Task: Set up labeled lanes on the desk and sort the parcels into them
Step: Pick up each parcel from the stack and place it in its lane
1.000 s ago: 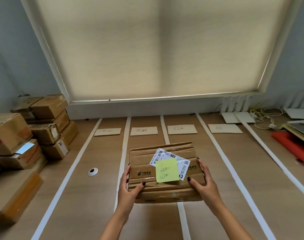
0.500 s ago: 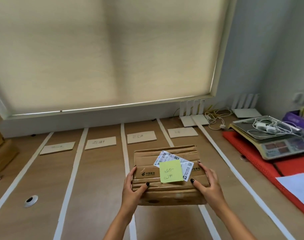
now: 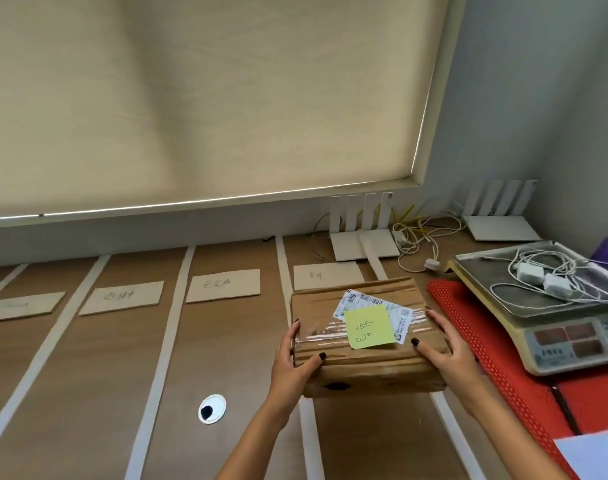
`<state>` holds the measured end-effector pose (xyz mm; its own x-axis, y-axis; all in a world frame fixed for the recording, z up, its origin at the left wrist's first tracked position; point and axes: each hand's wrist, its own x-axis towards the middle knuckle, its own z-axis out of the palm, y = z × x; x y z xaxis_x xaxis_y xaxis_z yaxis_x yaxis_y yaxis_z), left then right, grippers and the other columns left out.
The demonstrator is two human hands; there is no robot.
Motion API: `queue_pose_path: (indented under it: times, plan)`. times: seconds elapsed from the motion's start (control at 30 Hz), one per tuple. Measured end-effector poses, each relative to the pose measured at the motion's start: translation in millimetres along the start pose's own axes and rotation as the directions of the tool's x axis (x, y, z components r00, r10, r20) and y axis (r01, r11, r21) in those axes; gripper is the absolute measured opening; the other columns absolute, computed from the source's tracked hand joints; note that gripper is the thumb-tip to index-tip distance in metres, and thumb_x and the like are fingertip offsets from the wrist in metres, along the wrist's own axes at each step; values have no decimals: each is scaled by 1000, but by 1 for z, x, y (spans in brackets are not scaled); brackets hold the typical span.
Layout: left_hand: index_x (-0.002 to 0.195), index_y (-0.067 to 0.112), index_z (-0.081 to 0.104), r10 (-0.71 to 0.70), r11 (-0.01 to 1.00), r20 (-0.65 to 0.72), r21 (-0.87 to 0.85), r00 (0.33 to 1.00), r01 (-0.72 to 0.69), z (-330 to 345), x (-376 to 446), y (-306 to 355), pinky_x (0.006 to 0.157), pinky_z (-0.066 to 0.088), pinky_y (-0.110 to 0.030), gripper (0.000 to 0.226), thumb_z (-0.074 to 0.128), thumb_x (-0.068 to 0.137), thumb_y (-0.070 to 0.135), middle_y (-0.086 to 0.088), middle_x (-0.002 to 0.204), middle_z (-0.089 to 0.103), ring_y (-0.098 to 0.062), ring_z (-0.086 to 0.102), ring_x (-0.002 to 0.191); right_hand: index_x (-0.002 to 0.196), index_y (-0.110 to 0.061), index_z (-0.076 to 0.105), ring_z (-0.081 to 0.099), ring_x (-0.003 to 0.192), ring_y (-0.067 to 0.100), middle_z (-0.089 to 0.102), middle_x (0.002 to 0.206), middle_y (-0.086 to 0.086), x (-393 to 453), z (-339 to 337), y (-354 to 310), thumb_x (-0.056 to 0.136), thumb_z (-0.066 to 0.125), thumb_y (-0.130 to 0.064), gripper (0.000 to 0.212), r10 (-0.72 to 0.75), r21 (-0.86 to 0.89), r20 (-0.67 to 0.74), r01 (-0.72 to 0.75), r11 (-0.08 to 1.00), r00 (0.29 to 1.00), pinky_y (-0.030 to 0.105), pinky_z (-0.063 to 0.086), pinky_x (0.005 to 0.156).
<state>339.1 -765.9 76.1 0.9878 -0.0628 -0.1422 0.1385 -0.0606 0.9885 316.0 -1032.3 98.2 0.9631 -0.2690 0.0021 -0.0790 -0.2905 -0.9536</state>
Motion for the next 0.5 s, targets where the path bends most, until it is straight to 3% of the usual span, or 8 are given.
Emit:
queue_pose_path:
  times: [0.17,0.3,0.5]
  plan:
    - [140,38,30,-33,999,-38,15,999,34,27,78,-12,73,52,-16,67,64,87,15,2,138,41,-16,48,117,136,-28,43,49,111,15,47,127,-3,85,5,24,83,67,-9,61,8,11,36,-8,1000,999,27,44,88]
    - [144,34,26,-74,997,-86,5,994,75,25,123,-25,62,49,-11,68,60,89,13,6,130,40,-15,46,114,138,-26,41,45,113,11,43,126,-6,138,30,43,83,67,-12,62,19,-14,98,-18,1000,995,30,42,96]
    - [143,37,26,-132,990,-93,35,987,136,21,159,-53,72,47,-16,67,59,89,14,7,128,39,-14,45,112,137,-30,40,43,110,9,41,123,-8,174,50,80,84,67,-11,62,64,-8,154,-64,998,986,21,41,87]
